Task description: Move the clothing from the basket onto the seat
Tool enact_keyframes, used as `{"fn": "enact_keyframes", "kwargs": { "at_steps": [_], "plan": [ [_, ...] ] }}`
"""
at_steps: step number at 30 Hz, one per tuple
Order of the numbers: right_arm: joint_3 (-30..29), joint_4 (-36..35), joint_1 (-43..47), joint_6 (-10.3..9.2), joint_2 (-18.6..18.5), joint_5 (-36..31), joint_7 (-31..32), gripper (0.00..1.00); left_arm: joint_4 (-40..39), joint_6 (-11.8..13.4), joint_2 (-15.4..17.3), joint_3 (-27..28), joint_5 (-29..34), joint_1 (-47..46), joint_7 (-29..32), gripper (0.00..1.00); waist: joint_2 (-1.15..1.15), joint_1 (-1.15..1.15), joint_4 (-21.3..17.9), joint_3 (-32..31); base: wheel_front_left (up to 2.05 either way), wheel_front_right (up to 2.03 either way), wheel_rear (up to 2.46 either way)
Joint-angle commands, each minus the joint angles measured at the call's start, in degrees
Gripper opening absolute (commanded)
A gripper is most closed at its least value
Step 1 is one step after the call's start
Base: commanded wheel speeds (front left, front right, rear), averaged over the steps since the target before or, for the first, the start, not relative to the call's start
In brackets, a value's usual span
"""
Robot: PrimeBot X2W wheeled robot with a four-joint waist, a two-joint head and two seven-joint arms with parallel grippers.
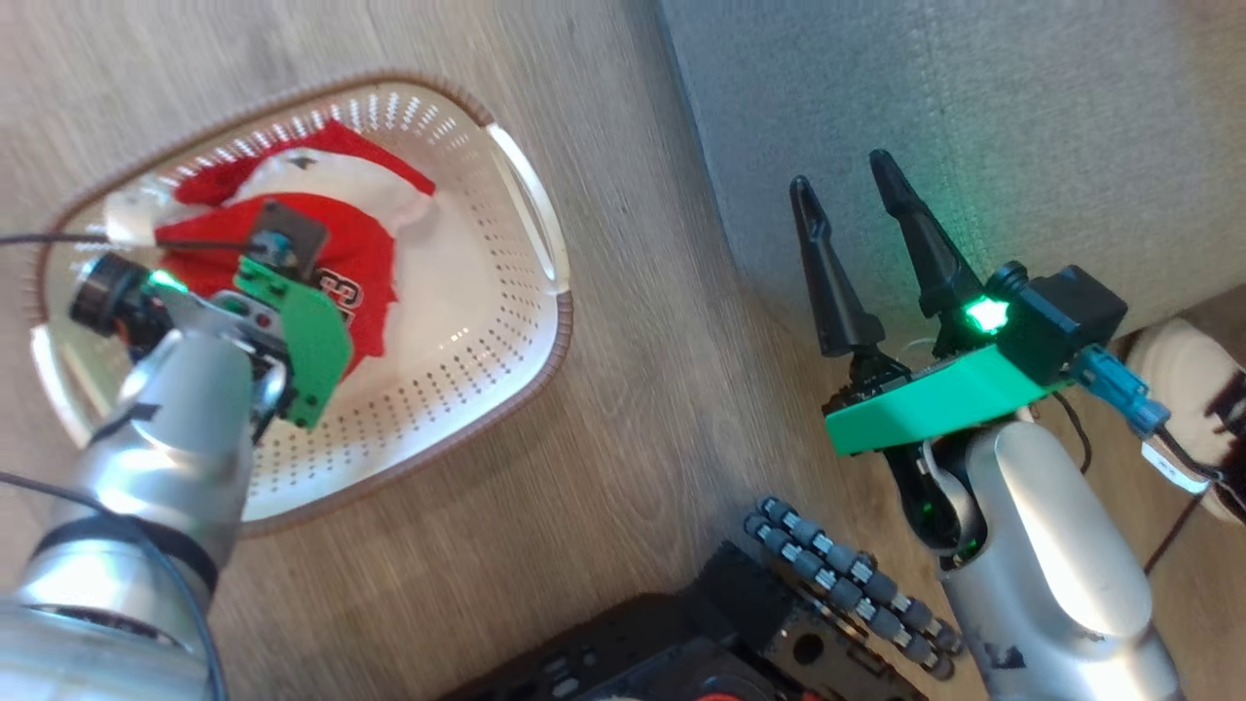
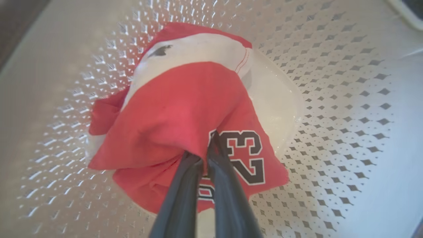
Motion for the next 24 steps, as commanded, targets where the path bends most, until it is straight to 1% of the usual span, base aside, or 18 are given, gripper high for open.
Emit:
{"fn": "enact_keyframes", "kwargs": {
  "at_steps": [1, 7, 12, 17, 22, 23, 24],
  "plan": [
    [0.14, -0.83, 1.78, -0.01, 0.10, -0.45, -0.54, 1.00, -0.64, 0.27, 0.19, 0.40, -0.20, 1.80, -1.44, 0.00, 0.00, 0.00, 1.68, -2.80, 0.00, 0.00, 0.00],
    [-1.78, 0.83, 2.25, -0.01, 0.10, -2.31, -0.54, 1.00, -0.92, -0.06, -2.17, 0.01, -1.31, 4.18, -5.46, 0.00, 0.00, 0.00, 5.17, -8.88, 0.00, 0.00, 0.00],
    [-3.40, 2.57, 3.40, -0.01, 0.09, -4.51, -0.54, 1.00, -4.00, -0.94, -3.93, -0.29, -2.82, 6.48, -6.85, 0.00, 0.00, 0.00, 8.68, -13.96, 0.00, 0.00, 0.00],
    [-5.14, 3.39, 4.80, -0.01, -0.89, -5.32, -0.54, 1.00, -13.95, -1.20, -4.41, -0.20, -4.02, 10.67, -6.93, 0.00, 0.00, 0.00, 12.16, -18.99, 0.00, 0.00, 0.00],
    [-6.56, 3.87, 7.37, -0.01, -2.71, -5.00, -0.54, 1.00, -23.30, -1.27, -4.87, 0.04, -4.66, 15.48, -6.94, 0.00, 0.00, 0.00, 15.93, -24.21, 0.00, 0.00, 0.00],
    [-6.56, 3.87, 7.37, -0.01, -2.71, -5.00, -0.54, 1.00, -23.30, -1.27, -4.87, 0.04, -4.66, 15.48, -6.94, 0.00, 0.00, 0.00, 15.93, -24.21, 0.00, 0.00, 0.00],
    [-6.63, 4.00, 7.87, -0.01, -3.04, -4.90, -0.54, 1.00, -25.04, -1.26, -4.92, 0.26, -4.82, 16.51, -6.94, 0.00, 0.00, 0.00, 16.47, -25.30, 0.00, 0.00, 0.00]
  ]
}}
